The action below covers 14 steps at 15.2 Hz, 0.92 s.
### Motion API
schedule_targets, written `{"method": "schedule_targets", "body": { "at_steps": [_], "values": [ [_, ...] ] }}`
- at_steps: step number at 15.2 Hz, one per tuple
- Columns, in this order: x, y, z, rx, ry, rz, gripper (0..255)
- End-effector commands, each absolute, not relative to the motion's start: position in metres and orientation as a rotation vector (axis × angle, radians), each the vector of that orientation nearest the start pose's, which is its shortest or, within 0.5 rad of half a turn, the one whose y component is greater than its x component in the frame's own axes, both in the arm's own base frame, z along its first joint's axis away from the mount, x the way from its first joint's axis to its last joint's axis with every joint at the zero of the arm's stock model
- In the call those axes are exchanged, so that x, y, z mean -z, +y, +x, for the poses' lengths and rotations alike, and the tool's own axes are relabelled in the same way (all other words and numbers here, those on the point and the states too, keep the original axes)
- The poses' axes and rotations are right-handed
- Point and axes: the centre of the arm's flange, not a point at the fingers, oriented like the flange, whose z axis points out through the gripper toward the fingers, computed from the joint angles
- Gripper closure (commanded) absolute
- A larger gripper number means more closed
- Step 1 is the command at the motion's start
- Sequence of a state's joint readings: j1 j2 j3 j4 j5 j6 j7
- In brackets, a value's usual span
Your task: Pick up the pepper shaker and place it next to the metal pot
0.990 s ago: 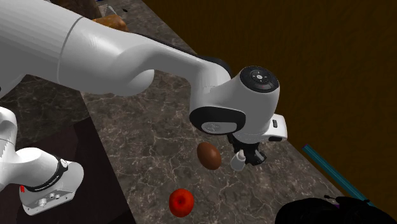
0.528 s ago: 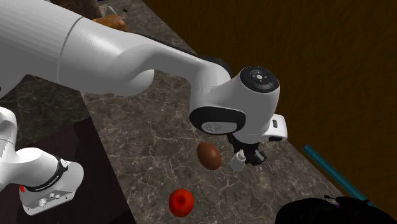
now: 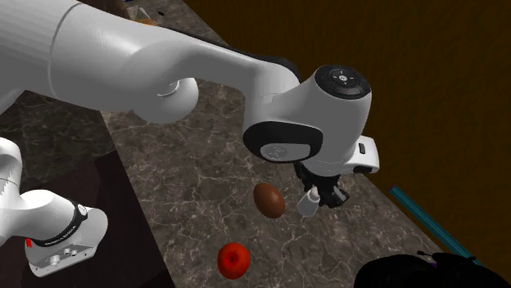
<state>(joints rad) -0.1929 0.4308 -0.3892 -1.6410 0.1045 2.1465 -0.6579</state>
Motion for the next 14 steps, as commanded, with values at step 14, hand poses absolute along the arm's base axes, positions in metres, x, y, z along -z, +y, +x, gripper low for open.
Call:
{"method": "schedule_targets", "body": {
  "at_steps": [14],
  "values": [
    [-0.471, -0.342, 0.585, 0.080, -0.105, -3.256, 255]
  ]
}}
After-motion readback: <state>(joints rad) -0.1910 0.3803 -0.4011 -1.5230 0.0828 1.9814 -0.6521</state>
